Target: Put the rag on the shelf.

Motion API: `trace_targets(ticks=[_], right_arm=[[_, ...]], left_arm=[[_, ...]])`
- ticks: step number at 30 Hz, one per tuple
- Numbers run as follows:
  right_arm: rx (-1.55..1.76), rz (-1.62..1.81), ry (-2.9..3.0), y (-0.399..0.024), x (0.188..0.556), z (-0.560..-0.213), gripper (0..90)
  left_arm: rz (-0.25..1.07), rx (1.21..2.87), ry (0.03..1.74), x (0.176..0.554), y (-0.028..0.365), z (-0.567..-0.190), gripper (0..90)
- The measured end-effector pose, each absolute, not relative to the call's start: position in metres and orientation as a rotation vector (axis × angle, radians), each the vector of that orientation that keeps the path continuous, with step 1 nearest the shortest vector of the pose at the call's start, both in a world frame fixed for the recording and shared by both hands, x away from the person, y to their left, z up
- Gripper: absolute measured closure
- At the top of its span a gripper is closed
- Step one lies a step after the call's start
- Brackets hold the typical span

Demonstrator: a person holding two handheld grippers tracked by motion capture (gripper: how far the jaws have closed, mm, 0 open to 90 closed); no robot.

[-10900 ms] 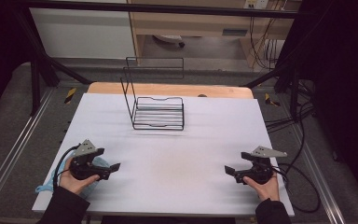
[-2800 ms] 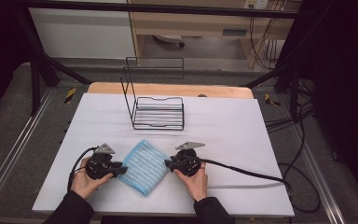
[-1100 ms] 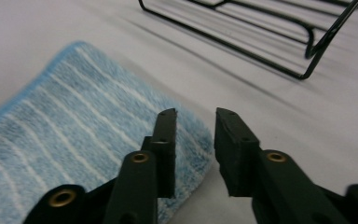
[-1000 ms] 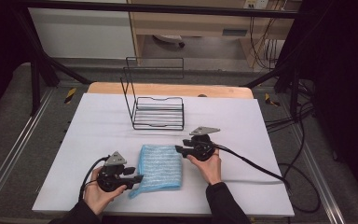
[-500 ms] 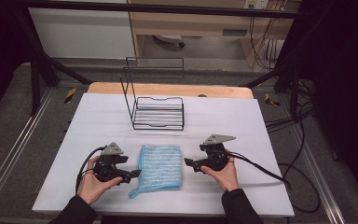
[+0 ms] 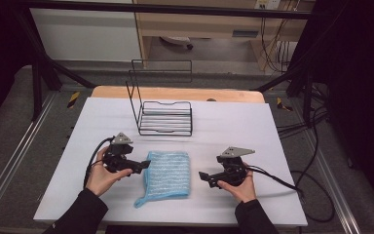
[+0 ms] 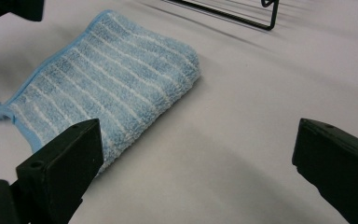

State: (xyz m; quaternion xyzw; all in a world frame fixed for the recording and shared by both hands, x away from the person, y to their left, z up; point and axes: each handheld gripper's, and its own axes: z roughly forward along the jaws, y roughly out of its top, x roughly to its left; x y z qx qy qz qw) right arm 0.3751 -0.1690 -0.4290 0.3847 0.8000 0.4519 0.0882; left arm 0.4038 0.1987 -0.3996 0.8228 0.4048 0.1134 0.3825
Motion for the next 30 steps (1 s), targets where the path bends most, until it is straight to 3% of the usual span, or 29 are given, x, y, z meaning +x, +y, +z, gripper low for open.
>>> trace_targets(ticks=[7,19,25,30], right_arm=[[1.160,1.349,2.378,-0.167,0.372,-0.432,2.9],[1.158,1.326,2.397,-0.164,0.372,-0.437,3.4],[1.155,1.320,2.405,-0.164,0.372,-0.438,3.6],[1.154,1.325,2.410,-0.163,0.373,-0.439,4.1]], left_arm=[[0.318,2.058,1.121,0.426,0.195,-0.411,16.1],[0.274,2.102,1.148,0.433,0.180,-0.436,42.0],[0.257,2.127,1.148,0.433,0.178,-0.440,48.6],[0.212,2.121,1.136,0.432,0.175,-0.443,59.4]])
